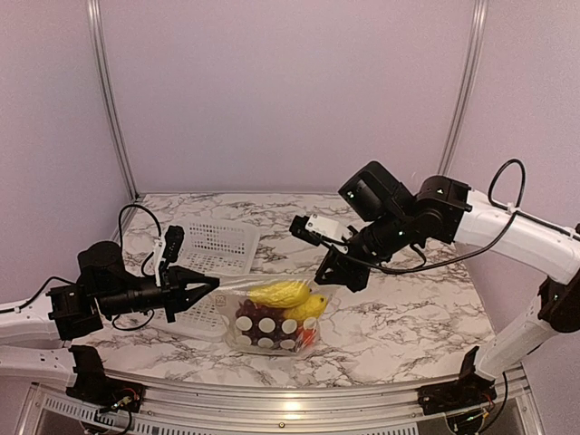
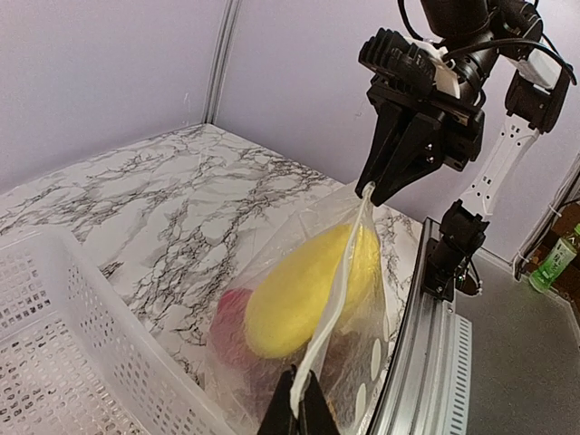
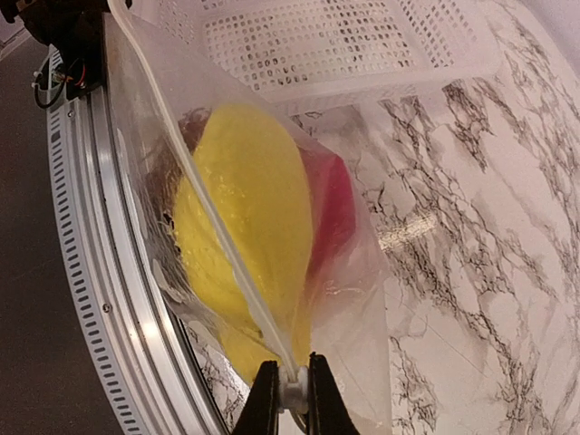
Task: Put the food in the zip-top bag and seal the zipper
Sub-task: Zip the zipper on the zipper food storage bag.
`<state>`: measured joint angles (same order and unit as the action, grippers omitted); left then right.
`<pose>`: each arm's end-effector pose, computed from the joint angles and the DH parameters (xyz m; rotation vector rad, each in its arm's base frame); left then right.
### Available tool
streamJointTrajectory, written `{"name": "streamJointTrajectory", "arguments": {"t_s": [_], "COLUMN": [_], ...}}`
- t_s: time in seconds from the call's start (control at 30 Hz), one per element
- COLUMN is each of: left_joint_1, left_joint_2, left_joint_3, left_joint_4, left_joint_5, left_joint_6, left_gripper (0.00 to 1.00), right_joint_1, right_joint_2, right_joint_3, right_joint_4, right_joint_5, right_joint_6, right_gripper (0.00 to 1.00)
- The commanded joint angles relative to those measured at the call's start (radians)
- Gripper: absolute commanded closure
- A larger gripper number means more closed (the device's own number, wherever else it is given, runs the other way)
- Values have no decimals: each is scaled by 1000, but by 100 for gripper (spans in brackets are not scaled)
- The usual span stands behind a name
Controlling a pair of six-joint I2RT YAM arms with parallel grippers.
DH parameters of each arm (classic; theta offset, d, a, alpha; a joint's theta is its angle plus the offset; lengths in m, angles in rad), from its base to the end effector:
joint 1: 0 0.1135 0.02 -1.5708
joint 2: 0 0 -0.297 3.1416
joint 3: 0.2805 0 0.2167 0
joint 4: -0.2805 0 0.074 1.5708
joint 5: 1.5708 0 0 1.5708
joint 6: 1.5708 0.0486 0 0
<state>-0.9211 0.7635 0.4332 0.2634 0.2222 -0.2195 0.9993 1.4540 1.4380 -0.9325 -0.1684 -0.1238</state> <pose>0.0780 -0.1204 0.3000 0.7660 1.5667 -1.0387 0.1368 0.2278 0.3661 -1.4403 2.1573 0.5517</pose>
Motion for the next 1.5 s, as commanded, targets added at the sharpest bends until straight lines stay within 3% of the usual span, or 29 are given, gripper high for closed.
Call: {"name": "streamJointTrajectory", "arguments": {"t_s": [0.0, 1.0, 1.1, 1.2, 1.3, 1.47], "left_joint_1": [20, 23, 22, 22, 22, 21], "left_joint_2": [-35, -13, -10, 22, 82, 155], "left_joint_3": [-21, -44, -46, -42, -20, 28], "left_joint_4": [-13, 2, 11, 37, 60, 56], "left_joint_5": [-56, -89, -88, -55, 4, 42], "left_joint_6": [-2, -3, -6, -12, -19, -6], "left_gripper": [100, 100, 100, 100, 100, 100], "right_joint_1": [-46, -56, -56, -55, -56, -54], "right_joint_2": [-66, -126, -128, -120, -83, 2], "right_joint_3": [-40, -131, -131, -117, -52, 81], "right_joint_4": [-138, -121, -121, -115, -103, -83], "right_joint_5": [127, 244, 242, 195, 76, -38], "right_joint_6": [20, -55, -60, -58, -54, -62], "right_gripper": [95, 92, 86, 67, 57, 53]}}
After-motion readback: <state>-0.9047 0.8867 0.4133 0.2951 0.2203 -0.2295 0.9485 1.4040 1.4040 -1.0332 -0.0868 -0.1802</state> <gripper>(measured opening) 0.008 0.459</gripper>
